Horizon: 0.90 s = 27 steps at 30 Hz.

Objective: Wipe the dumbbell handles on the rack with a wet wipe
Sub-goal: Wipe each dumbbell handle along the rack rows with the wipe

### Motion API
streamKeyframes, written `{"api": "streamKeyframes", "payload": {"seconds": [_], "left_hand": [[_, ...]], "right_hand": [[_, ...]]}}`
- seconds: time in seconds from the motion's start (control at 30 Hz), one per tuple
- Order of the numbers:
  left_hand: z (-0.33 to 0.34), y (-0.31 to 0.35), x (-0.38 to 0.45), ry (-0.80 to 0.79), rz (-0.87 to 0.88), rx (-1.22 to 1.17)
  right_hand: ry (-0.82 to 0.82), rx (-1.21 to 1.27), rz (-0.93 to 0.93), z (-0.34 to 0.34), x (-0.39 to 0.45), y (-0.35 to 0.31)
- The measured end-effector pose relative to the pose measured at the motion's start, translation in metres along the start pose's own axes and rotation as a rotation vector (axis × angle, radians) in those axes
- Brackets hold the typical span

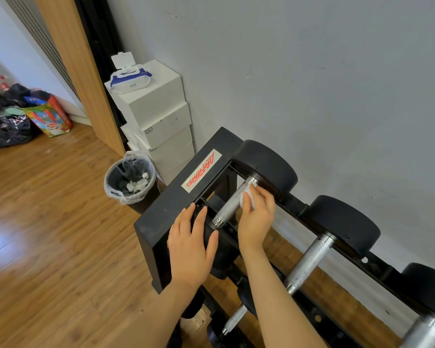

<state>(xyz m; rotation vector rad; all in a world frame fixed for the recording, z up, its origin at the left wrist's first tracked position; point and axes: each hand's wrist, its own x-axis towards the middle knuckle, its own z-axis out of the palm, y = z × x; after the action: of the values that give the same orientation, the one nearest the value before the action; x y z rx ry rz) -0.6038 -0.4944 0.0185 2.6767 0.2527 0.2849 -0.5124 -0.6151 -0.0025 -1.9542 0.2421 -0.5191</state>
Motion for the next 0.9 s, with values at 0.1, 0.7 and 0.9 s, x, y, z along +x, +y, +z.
{"api": "streamKeyframes", "payload": {"seconds": [0.1, 0.7, 0.9], "left_hand": [[0.0, -0.001, 0.0, 0.011, 0.012, -0.009], [0.001, 0.0, 0.001, 0.011, 0.01, -0.005], [0.001, 0.0, 0.001, 0.014, 0.01, -0.014]], "right_hand": [[-0.041, 0.018, -0.028, -0.002, -0.015, 0.006], [-0.216, -0.441, -0.528, -0.018, 0.029, 0.003], [-0.469, -0.53, -0.801, -0.026, 0.027, 0.015]]}}
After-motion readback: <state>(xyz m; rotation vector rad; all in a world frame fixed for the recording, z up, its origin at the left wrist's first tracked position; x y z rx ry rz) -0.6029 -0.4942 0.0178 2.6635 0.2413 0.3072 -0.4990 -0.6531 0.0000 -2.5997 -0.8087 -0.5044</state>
